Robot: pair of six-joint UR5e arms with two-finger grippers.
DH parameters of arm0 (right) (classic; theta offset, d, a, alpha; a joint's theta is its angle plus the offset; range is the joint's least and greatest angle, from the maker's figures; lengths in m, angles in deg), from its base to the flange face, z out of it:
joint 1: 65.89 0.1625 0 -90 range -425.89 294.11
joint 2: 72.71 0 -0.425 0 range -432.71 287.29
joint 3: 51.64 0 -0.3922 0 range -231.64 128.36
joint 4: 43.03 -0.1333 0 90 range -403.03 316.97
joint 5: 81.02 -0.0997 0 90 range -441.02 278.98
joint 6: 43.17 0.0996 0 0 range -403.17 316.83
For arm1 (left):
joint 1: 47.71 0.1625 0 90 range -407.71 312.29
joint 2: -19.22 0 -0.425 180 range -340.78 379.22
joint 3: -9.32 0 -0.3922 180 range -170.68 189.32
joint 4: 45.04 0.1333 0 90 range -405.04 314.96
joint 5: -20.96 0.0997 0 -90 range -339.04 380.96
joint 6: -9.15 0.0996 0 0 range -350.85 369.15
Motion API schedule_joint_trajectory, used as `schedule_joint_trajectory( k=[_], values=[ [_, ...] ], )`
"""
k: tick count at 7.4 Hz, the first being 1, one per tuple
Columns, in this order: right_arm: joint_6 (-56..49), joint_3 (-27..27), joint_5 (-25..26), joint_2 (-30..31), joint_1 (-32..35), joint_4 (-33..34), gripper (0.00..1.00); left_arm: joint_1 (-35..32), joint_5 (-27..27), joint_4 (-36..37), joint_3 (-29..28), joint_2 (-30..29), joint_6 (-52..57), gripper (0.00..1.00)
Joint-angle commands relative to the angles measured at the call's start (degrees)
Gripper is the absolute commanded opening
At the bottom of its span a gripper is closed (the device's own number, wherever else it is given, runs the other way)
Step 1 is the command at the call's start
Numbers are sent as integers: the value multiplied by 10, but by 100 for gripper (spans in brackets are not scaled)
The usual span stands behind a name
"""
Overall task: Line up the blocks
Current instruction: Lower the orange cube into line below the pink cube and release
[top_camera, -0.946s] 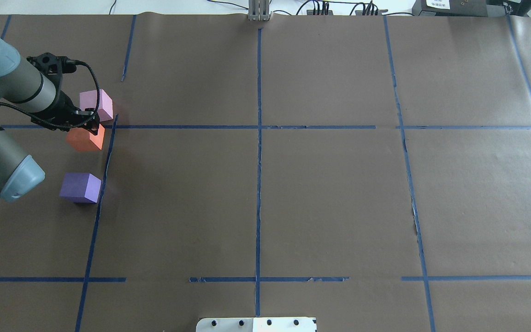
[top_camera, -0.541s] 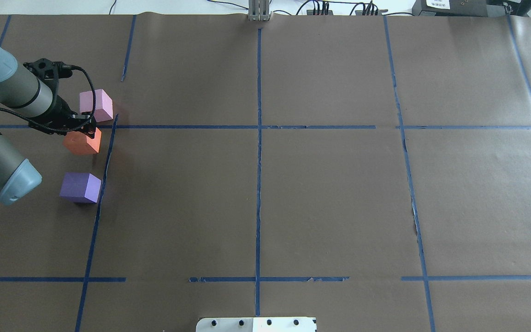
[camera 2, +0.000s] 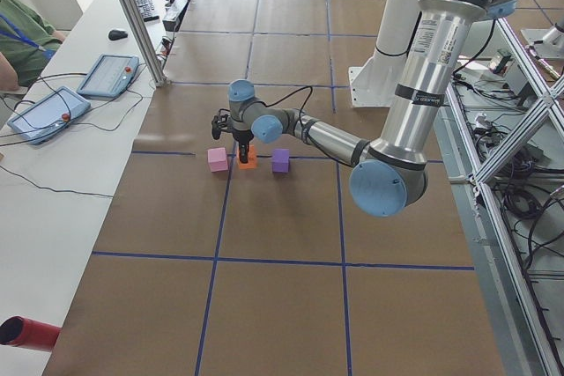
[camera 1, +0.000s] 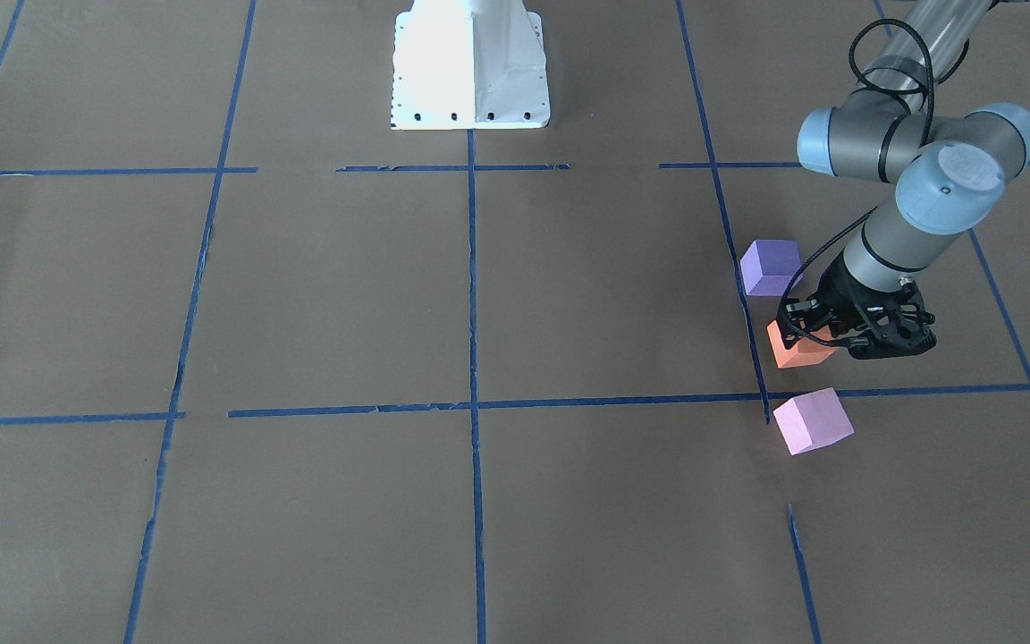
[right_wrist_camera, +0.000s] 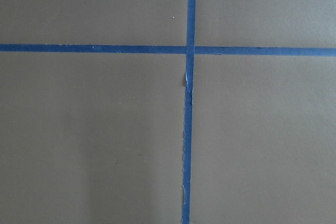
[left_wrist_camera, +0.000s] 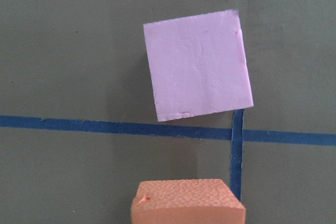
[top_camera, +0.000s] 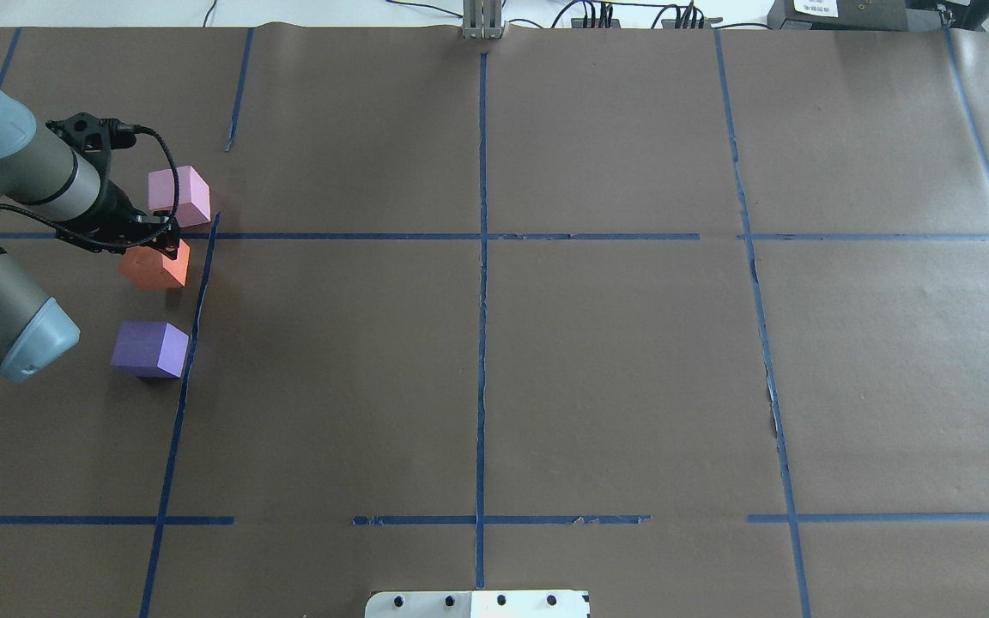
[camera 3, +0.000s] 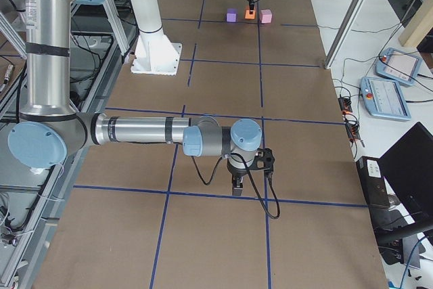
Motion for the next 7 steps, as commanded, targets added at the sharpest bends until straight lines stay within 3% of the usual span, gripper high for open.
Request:
schedule_joint_trajectory(
  k=[1,3,5,6,7],
  values=[
    [0,0,0,0,1,-1,100,1,0,0,4,-2,-5,0],
    [0,0,0,0,0,0,100,3,-1,-5,3,-3,-4,3],
    [0,0,0,0,0,0,100,15,0,-8,-3,-3,-4,72],
    [0,0,0,0,0,-1,100,16,0,-27,-15,-2,-4,95],
    [0,0,0,0,1,0,100,16,0,-36,-21,-2,-4,100]
  ],
)
